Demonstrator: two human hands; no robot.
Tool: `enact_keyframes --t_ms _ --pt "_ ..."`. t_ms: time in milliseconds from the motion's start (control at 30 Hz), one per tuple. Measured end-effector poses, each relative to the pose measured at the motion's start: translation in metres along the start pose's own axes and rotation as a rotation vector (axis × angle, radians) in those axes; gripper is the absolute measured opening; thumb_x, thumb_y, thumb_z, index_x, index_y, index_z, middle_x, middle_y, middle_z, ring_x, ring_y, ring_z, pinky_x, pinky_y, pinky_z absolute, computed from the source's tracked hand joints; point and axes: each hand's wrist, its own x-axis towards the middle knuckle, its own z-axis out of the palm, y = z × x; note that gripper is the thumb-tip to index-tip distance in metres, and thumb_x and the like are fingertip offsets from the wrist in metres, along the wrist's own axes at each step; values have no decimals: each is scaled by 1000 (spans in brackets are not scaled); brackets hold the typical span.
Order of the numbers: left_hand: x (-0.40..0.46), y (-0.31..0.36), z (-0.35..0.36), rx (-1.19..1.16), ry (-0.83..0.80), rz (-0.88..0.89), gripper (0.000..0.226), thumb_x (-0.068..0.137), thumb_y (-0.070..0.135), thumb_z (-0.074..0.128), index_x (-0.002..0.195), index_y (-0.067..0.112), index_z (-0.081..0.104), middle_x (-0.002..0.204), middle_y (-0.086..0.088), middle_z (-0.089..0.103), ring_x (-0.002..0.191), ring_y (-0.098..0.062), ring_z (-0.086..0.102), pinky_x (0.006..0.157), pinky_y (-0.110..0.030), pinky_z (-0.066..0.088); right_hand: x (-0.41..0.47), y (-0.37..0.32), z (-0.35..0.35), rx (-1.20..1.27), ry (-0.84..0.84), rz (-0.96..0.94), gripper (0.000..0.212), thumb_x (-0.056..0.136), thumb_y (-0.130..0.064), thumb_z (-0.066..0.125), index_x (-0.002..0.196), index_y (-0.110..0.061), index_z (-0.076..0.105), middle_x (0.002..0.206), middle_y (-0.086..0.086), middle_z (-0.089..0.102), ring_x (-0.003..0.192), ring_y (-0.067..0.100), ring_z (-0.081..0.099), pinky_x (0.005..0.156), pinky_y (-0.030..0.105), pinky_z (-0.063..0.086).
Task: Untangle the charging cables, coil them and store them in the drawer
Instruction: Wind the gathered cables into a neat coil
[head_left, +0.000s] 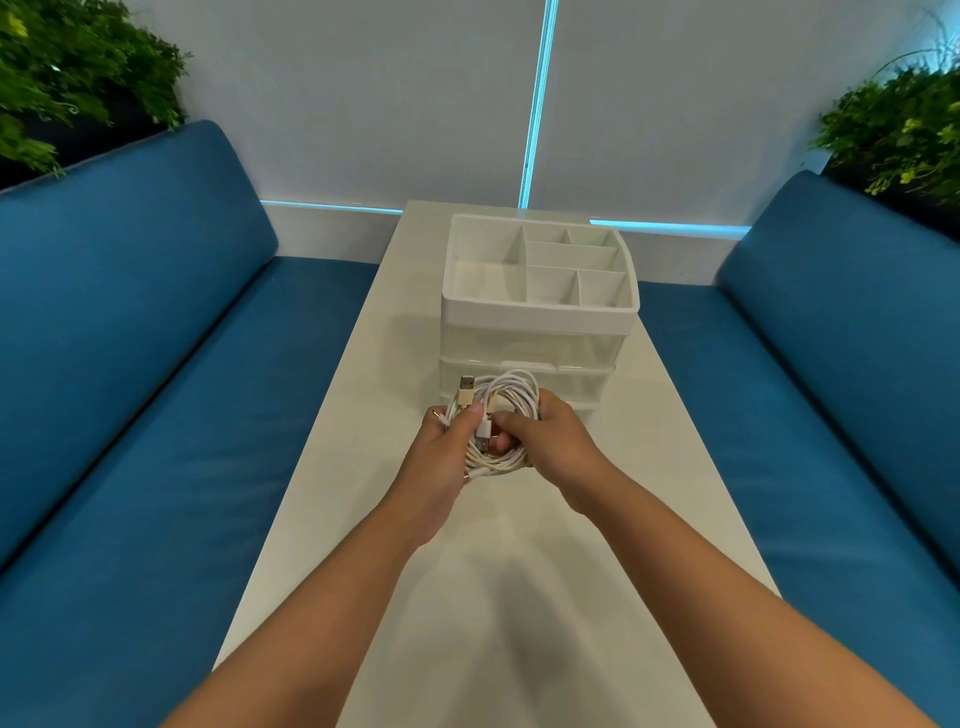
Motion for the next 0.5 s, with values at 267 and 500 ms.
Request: enact_keyframes --t_ms 267,500 --pt "-11 6 8 14 -198 74 36 92 36 61 125 22 62 112 -3 74 100 -18 72 83 -28 56 -1 6 -2 -40 95 -79 21 96 -20 52 115 -26 57 105 -1 69 81 15 68 71 30 58" --pt "-3 -1 7 76 -84 39 30 94 37 64 120 23 66 112 -9 73 105 -25 70 95 -46 55 -5 3 -7 -408 184 -178 13 91 -21 56 86 -13 65 78 1 66 68 14 61 55 16 45"
